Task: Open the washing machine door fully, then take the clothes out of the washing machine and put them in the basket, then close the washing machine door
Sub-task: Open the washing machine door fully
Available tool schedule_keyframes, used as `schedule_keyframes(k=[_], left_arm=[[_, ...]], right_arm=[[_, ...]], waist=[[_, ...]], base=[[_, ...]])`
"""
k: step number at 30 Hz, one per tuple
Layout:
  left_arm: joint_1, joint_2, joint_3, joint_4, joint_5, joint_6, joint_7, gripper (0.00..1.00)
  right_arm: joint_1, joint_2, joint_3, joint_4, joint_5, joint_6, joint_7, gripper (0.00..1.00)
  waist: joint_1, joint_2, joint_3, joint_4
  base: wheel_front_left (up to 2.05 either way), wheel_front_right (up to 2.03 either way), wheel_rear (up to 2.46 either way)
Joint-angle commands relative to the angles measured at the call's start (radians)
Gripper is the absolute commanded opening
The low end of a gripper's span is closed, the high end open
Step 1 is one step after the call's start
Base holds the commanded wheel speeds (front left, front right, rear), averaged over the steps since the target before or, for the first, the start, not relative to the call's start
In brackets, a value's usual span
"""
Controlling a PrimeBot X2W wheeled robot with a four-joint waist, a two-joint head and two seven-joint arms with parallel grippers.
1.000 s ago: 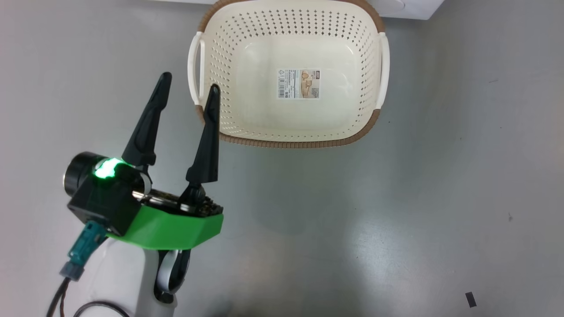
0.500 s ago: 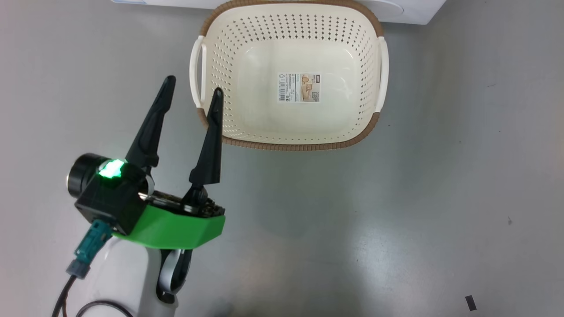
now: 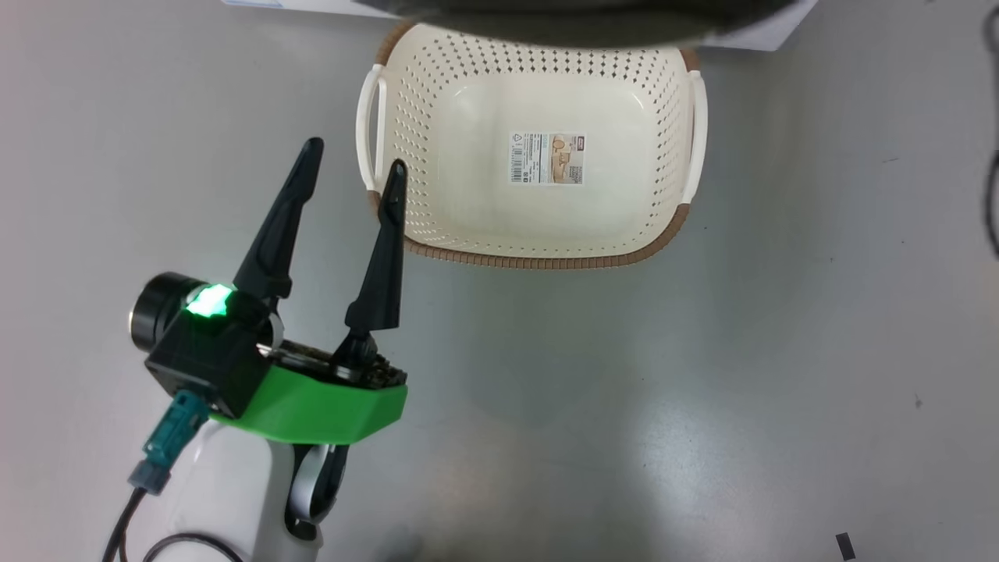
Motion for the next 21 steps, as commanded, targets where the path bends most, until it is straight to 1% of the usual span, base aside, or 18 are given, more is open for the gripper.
schedule_keyframes(k=[1,9,21], left_arm=[[0.015,0.022,0.023,-0.023,0.008,-0.004,-0.005,1.0],[0.012,0.022,0.029,-0.019,0.008,0.0,-0.005,1.0],[0.004,0.022,0.037,-0.003,0.015,-0.006,-0.005,1.0]], right_arm=[[-0.009,0.041,0.021,-0.024,-0.011,0.008,0.014,0.0],[-0.006,0.049,0.02,-0.027,-0.017,0.008,0.042,0.0],[0.024,0.06,0.01,-0.047,-0.015,0.008,0.081,0.0]], waist=[[0.0,0.0,0.002,0.0],[0.0,0.0,0.006,-0.011],[0.0,0.0,-0.028,-0.051]], base=[[0.0,0.0,0.0],[0.0,0.0,0.0],[0.0,0.0,0.0]])
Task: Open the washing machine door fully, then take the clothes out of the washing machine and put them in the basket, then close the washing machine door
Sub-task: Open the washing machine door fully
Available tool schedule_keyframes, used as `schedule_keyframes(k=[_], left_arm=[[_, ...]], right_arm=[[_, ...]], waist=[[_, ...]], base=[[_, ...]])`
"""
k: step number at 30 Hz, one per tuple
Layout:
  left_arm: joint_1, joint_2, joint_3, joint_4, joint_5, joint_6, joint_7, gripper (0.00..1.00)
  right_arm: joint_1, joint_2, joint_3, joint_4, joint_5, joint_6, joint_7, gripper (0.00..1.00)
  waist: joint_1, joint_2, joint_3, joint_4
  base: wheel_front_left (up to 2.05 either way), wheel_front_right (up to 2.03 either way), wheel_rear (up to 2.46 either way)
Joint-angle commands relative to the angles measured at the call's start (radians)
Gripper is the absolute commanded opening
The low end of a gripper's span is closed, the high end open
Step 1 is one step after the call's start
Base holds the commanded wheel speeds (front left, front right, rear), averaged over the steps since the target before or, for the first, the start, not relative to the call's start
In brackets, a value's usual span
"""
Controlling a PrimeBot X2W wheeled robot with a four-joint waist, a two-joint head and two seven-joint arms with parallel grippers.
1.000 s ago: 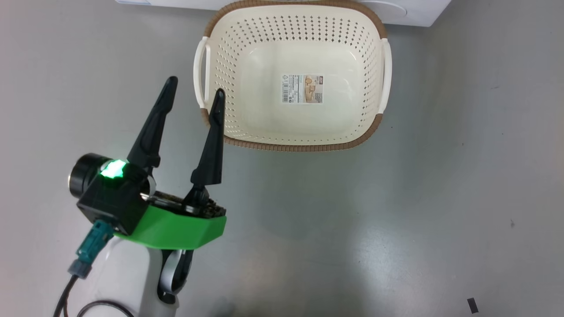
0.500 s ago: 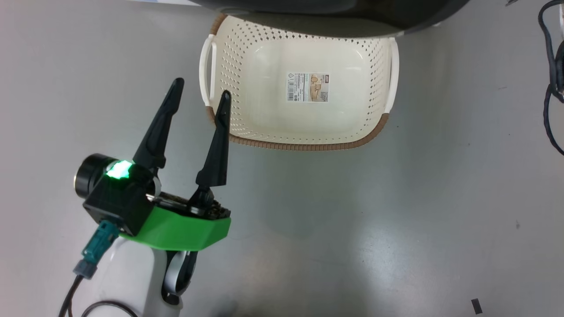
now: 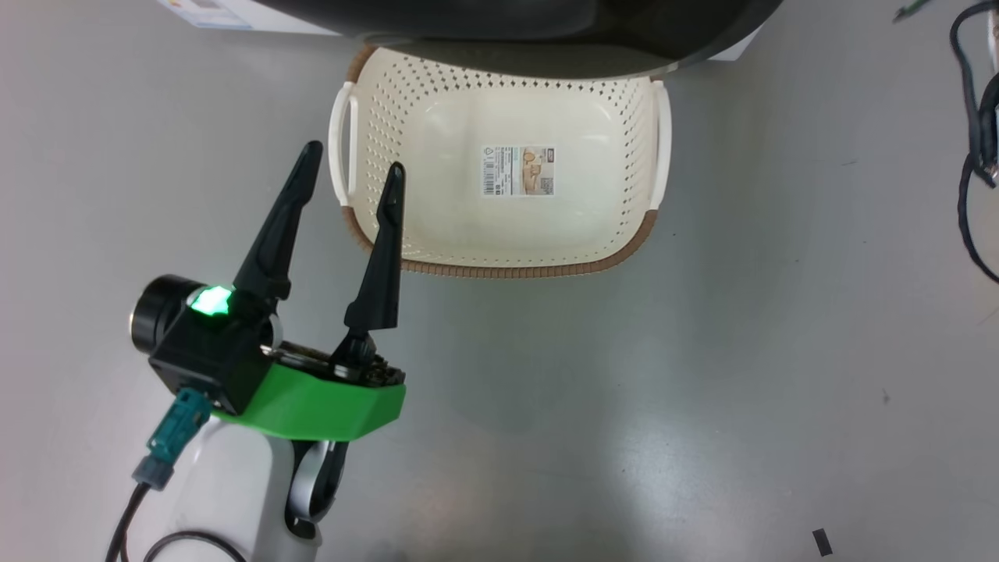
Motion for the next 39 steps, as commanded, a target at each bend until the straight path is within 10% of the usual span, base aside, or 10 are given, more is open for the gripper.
schedule_keyframes(k=[1,25,27,29,39], left_arm=[[0.003,0.025,0.033,-0.017,0.008,-0.006,-0.005,1.0],[0.015,0.025,0.049,0.03,0.006,-0.013,-0.005,1.0],[0.015,0.025,0.051,0.028,0.005,-0.011,-0.005,1.0],[0.014,0.025,0.051,0.027,0.002,-0.009,-0.005,1.0],[0.015,0.025,0.062,0.037,-0.01,-0.002,-0.005,1.0]], right_arm=[[0.026,0.026,0.003,-0.031,-0.004,0.008,0.009,0.0],[0.142,0.07,0.013,-0.04,-0.045,0.008,0.037,0.0],[0.144,0.066,0.008,-0.047,-0.094,0.008,-0.038,0.31],[0.156,0.066,0.007,-0.05,-0.13,0.008,-0.1,1.0],[0.291,-0.015,0.095,-0.186,-0.334,0.008,-0.468,1.0]], waist=[[0.0,0.0,-0.009,-0.009],[0.0,0.0,-0.104,-0.058],[0.0,0.0,-0.102,-0.061],[0.0,0.0,-0.1,-0.064],[0.0,0.0,-0.108,-0.095]], base=[[0.0,0.0,0.0],[0.0,0.0,0.0],[0.0,0.0,0.0],[0.0,0.0,0.0],[0.0,0.0,0.0]])
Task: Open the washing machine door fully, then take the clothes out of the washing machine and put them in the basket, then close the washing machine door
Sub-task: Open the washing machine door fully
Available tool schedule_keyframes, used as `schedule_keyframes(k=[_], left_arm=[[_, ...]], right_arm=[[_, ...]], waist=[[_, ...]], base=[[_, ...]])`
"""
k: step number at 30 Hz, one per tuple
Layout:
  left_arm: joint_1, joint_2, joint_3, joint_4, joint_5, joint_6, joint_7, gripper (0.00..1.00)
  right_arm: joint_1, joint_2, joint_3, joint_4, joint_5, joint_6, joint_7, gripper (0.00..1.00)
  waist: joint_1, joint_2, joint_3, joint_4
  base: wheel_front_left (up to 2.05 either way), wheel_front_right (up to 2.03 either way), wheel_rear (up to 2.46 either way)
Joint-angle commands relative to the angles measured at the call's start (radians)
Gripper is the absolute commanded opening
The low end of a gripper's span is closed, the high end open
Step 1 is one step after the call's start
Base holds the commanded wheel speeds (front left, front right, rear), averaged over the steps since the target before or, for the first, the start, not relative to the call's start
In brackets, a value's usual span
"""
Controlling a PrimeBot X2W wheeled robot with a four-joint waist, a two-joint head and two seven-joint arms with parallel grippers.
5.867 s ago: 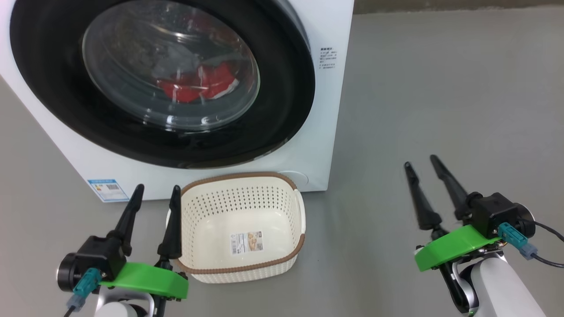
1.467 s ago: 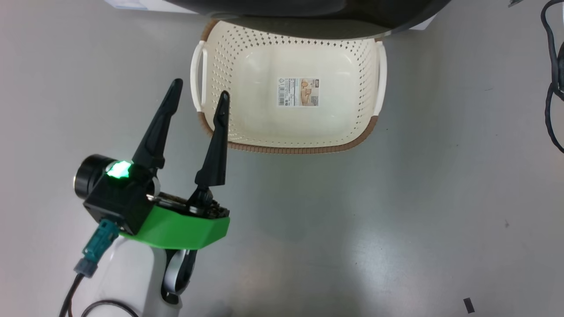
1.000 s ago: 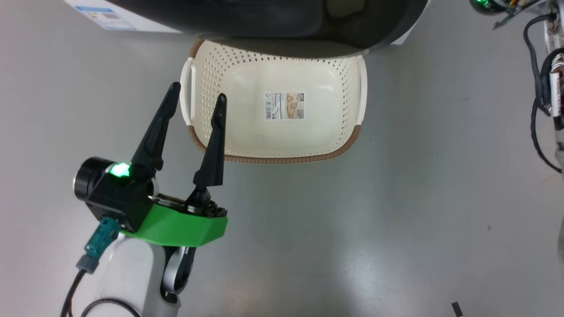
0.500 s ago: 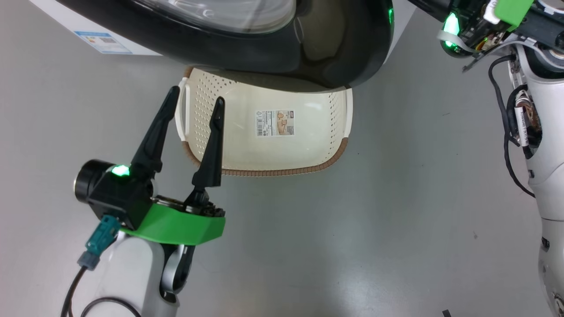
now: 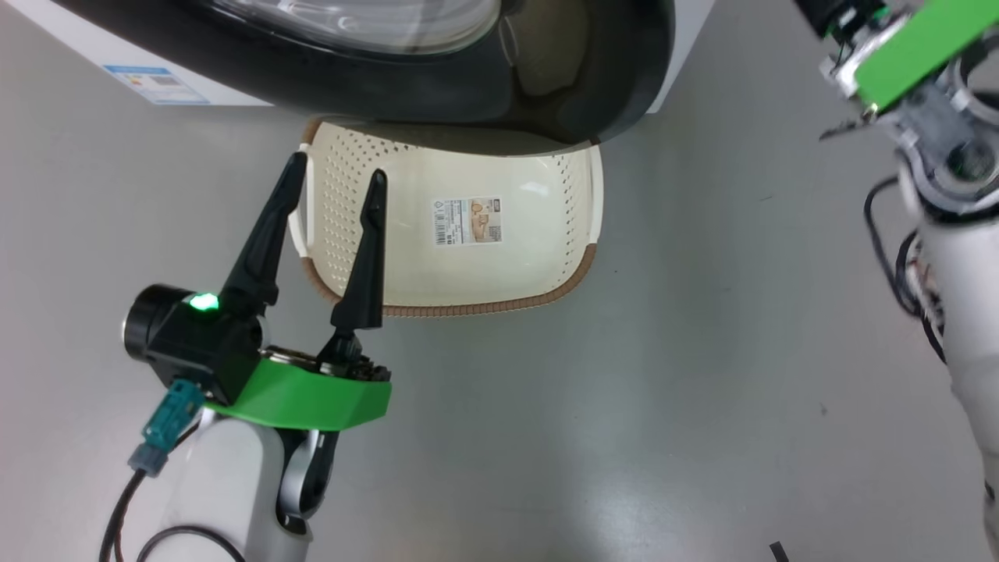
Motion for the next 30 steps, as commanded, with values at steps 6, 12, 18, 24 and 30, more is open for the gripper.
schedule_keyframes(k=[6,12,18,24,30], left_arm=[[0.017,0.024,0.049,-0.004,0.001,0.003,-0.005,1.0],[0.025,0.024,0.063,0.009,0.008,-0.002,-0.005,1.0],[0.04,0.024,0.076,0.013,0.008,-0.004,-0.005,1.0],[0.05,0.024,0.082,0.015,0.007,-0.003,-0.005,1.0],[0.058,0.024,0.088,0.008,0.012,-0.001,-0.005,1.0]], right_arm=[[0.104,-0.088,0.183,-0.065,-0.167,0.008,-0.322,1.0],[0.133,-0.161,0.319,-0.005,-0.268,0.008,-0.567,1.0],[0.155,-0.163,0.297,0.082,-0.446,0.008,-0.627,1.0],[0.243,-0.081,0.111,0.037,-0.684,0.008,-0.628,1.0],[0.358,0.032,-0.065,-0.071,-0.94,0.008,-0.628,1.0]], waist=[[0.0,0.0,-0.019,-0.033],[0.0,0.0,-0.04,-0.05],[0.0,0.0,-0.061,-0.06],[0.0,0.0,-0.078,-0.066],[0.0,0.0,-0.087,-0.074]], base=[[0.0,0.0,0.0],[0.0,0.0,0.0],[0.0,0.0,0.0],[0.0,0.0,0.0],[0.0,0.0,0.0]])
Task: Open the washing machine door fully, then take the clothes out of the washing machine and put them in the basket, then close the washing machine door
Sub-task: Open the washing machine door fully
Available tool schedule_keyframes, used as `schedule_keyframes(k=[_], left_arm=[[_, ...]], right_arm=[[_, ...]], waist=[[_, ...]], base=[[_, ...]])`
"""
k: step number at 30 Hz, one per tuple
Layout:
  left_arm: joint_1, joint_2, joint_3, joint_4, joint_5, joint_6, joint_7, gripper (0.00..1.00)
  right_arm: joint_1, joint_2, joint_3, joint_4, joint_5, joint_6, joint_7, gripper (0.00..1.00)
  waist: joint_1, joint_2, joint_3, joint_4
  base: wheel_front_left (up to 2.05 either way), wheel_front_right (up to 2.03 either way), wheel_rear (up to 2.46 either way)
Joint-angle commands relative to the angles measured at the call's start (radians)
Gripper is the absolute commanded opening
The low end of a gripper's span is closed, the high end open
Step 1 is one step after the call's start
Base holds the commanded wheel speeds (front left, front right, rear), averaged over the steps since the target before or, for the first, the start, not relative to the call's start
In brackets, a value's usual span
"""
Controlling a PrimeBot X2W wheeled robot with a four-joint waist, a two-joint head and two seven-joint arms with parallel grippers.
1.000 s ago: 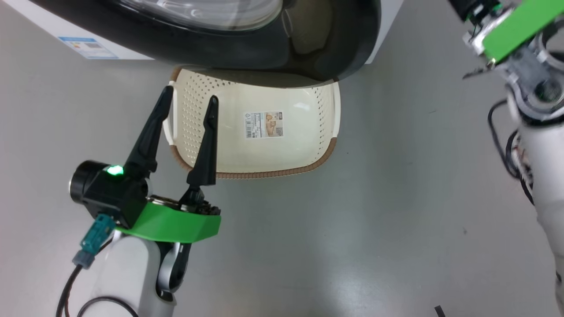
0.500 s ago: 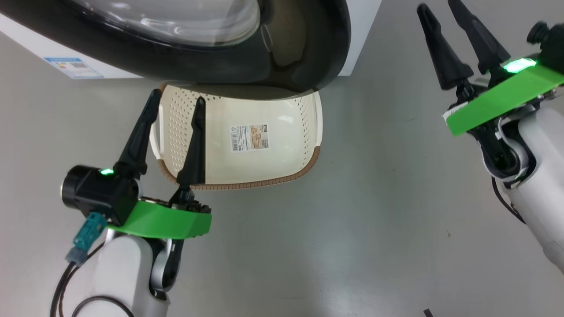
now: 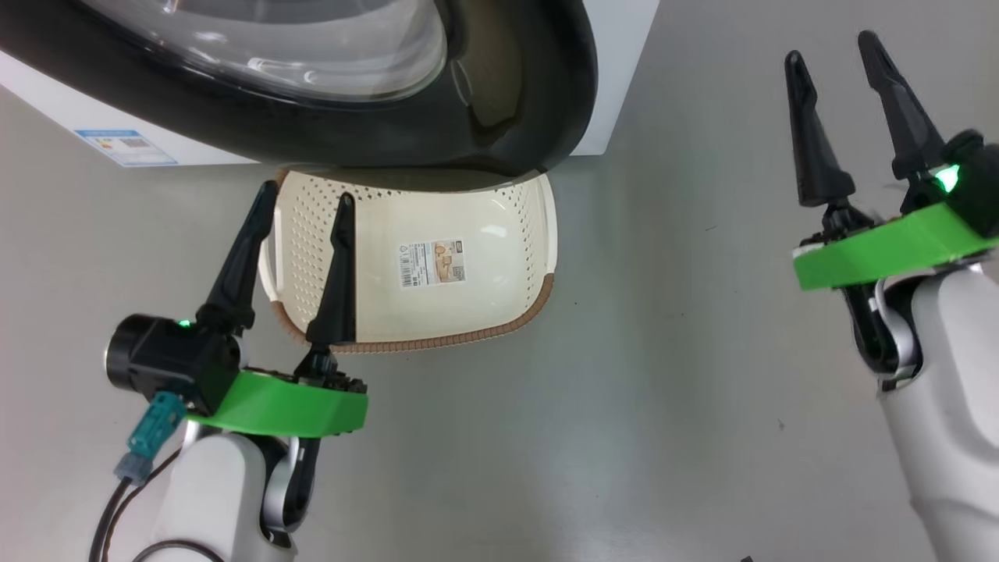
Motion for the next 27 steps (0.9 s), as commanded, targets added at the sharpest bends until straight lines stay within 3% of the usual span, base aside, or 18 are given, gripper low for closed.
schedule_keyframes(k=[1,5,10,27], left_arm=[[0.016,0.023,0.033,-0.027,0.009,0.0,-0.005,1.0],[0.018,0.023,0.029,-0.03,0.009,0.002,-0.005,1.0],[0.023,0.023,0.027,-0.025,0.007,0.001,-0.005,1.0],[0.031,0.023,0.032,-0.021,0.011,0.003,-0.005,1.0]], right_arm=[[0.03,0.017,-0.001,-0.043,-0.037,0.007,-0.006,1.0],[0.098,0.077,-0.053,-0.111,-0.128,0.007,-0.006,1.0],[0.168,0.107,-0.081,-0.168,-0.164,0.007,-0.006,1.0],[0.24,0.126,-0.097,-0.206,-0.14,0.007,-0.006,1.0]], waist=[[0.0,0.0,-0.001,-0.003],[0.0,0.0,-0.005,-0.007],[0.0,0.0,-0.017,-0.006],[0.0,0.0,-0.018,-0.003]], base=[[0.0,0.0,0.0],[0.0,0.0,0.0],[0.0,0.0,0.0],[0.0,0.0,0.0]])
